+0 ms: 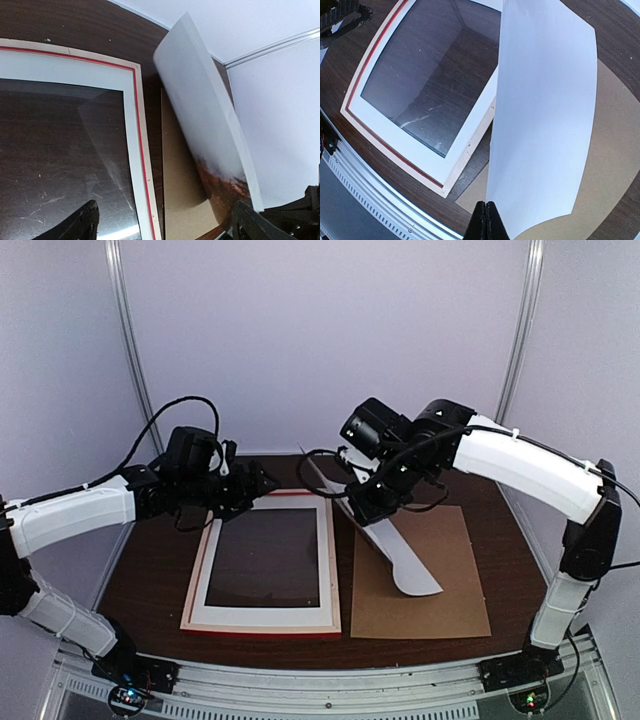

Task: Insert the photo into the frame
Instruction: Turn over the photo.

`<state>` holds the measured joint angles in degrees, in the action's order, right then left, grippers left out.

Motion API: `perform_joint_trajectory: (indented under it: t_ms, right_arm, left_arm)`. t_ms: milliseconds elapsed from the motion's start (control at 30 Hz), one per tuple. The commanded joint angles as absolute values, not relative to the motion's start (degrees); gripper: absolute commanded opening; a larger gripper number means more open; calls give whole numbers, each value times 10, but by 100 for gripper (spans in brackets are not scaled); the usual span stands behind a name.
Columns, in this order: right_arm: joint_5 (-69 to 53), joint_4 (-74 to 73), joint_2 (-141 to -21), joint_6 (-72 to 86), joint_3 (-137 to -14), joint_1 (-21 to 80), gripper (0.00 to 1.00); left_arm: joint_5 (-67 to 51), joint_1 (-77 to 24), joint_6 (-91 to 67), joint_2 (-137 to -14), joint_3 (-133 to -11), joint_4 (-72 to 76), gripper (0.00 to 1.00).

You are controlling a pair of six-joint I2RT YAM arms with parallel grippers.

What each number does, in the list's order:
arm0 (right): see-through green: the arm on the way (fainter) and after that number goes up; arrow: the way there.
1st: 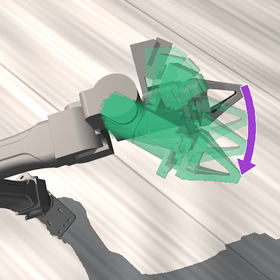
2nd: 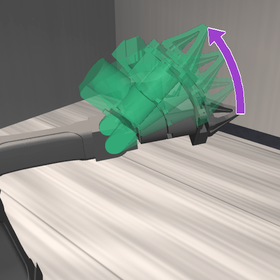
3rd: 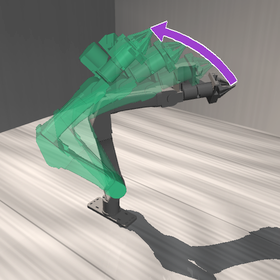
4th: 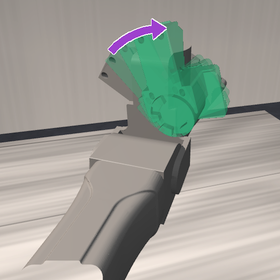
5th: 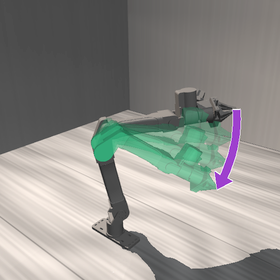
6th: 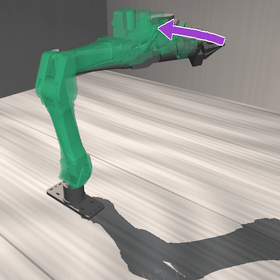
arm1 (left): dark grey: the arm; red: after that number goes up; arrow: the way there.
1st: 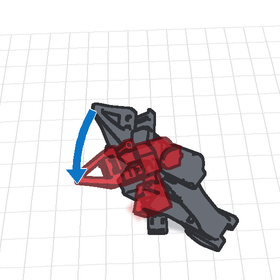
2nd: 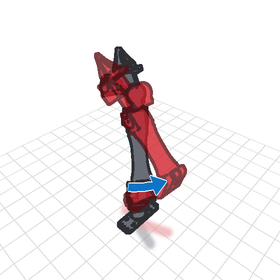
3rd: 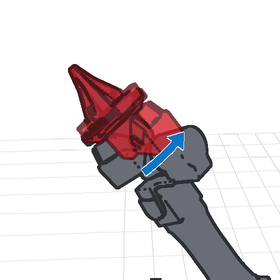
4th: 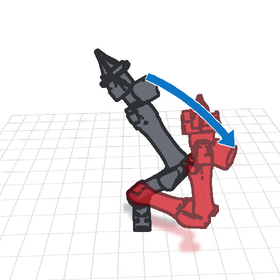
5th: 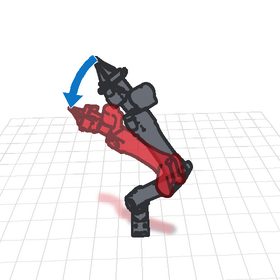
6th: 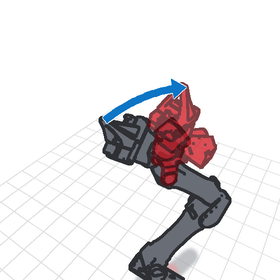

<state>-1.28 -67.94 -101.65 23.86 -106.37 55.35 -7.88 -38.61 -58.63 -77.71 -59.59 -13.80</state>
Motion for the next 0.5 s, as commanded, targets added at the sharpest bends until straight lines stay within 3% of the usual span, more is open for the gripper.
perform_joint_trajectory:
  t_ms: [0,467]
  right_arm:
    - [-57,-585,-1028,273,-1035,565,0]
    - [-83,-481,-1071,316,-974,593,0]
  left_arm:
    - [-93,-377,-640,-774,-568,-70,92]
    - [-151,-375,-716,-852,-535,66,89]
